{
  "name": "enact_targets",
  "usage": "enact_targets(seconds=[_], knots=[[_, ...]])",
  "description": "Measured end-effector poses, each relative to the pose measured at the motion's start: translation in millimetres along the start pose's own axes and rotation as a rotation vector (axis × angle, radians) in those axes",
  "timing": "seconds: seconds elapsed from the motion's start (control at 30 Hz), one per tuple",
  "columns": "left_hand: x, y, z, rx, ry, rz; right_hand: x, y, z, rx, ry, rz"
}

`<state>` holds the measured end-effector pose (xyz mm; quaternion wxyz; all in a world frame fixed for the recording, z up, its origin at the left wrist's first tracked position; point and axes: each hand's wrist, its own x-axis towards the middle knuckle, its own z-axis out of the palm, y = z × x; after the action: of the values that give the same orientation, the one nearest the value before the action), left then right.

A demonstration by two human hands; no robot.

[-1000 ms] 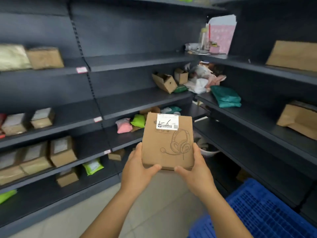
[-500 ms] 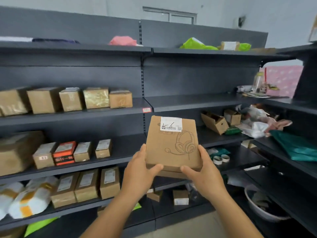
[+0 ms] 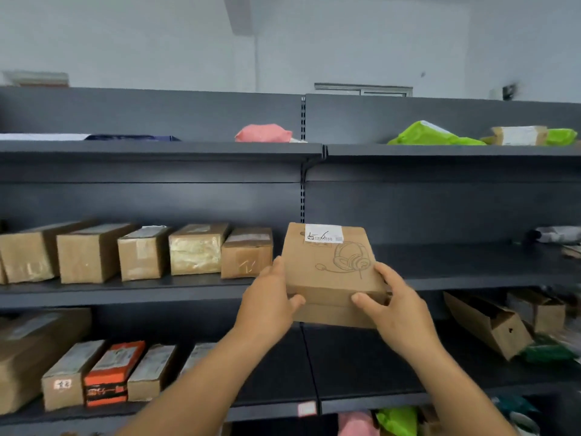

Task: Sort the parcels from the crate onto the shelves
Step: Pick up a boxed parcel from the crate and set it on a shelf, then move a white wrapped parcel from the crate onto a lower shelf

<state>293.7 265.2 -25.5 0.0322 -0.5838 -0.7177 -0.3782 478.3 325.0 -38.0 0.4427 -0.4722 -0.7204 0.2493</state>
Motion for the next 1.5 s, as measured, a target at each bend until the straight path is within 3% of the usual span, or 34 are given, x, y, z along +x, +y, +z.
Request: enact_targets(seconds=[0.33, 0.6, 0.77, 0.9, 1.17, 1.5], knots=[[163, -20, 70, 0.393, -0.102, -0.068, 190, 35, 43, -0.145, -0.149, -0.049], [202, -49, 86, 0.89, -0.097, 0.08, 243, 48, 92, -0.215, -0.239, -0.14], [213, -47, 83, 1.002, -0.177, 0.075, 254, 41, 105, -0.286, -0.309, -0.157], [213, -47, 84, 0.979, -0.2, 0.074, 247, 41, 103, -0.346, -0.408, -0.16], [173, -35, 89, 0.645, -0.156, 0.213, 195, 39, 84, -0.497, -0.336, -0.175], [64, -28, 86, 0.449, -0.34, 0.388, 50, 36, 54, -0.65, -0.247, -0.019]])
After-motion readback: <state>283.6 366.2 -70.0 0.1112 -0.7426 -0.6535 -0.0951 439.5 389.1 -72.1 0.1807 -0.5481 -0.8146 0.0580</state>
